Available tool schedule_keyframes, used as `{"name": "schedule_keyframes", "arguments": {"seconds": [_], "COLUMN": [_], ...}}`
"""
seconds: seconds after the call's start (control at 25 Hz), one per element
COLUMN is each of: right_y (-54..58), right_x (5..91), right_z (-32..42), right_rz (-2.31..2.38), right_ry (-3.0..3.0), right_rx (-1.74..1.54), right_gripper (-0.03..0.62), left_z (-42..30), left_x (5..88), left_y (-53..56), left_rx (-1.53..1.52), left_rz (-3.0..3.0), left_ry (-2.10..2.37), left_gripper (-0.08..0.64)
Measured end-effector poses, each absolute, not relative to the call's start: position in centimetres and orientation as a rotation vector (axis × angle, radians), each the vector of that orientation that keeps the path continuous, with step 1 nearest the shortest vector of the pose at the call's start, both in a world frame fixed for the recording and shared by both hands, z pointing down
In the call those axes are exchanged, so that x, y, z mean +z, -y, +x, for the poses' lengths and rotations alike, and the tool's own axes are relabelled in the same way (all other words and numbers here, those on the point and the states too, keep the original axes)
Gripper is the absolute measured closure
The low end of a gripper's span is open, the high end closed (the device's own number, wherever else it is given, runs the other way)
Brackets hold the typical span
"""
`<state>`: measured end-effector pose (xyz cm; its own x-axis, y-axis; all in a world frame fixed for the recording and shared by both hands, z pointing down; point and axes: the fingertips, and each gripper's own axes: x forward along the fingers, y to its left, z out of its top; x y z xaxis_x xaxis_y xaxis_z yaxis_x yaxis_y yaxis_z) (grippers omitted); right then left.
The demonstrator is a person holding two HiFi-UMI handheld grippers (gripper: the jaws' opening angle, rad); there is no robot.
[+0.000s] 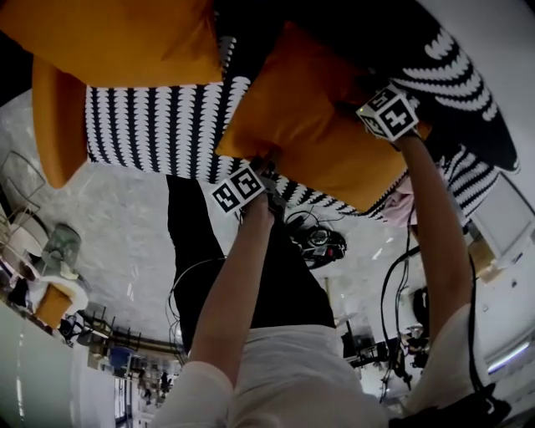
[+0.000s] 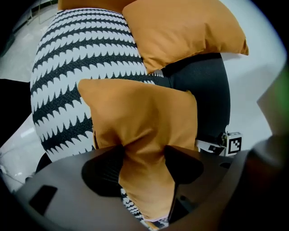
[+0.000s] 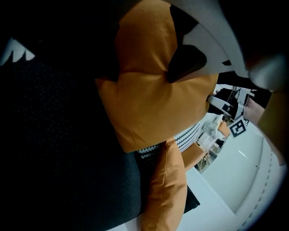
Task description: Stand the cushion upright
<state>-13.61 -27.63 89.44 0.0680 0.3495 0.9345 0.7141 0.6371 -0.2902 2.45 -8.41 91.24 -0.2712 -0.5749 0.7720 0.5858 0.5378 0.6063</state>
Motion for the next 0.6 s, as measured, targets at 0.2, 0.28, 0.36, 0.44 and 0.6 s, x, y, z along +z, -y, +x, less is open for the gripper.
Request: {"name": "schedule_keyframes", "arguments": {"seconds": [0.2,0.28,0.36,0.44,0.6], "right_y": [27.3,27.1,26.8,26.9,28.5], "right_x": [89.3,88.8,87.8,86.7,84.7], "right_z": [-12.9,-12.1,-11.9,-11.9,-11.3], "right_rz": [-0.933,-0.941,-0.941,-0.931,-0.901], "right_ry": [1.478,1.478,1.511,1.554,1.612], "right_rx": [-0.384,-0.368,-0.334,-0.28,-0.222], "right_gripper": [0.372,0.457,0.521,0.546,0.555], "left_z": [1.6,1.6,1.4,1.2,1.9], "left_x": [90.4,89.7,88.8,87.8,85.9], "left_y": [9.3,9.7,9.8,10.0,11.2], "left_rx": [-1.084,-1.051,-1.004,-0.963,-0.927], "left_rz": [0.031,0.068,0.118,0.167,0.237], "left_ry": [1.505,1.53,1.558,1.578,1.584], "left_gripper": [0.407,0.456,0.499,0.517,0.529]}}
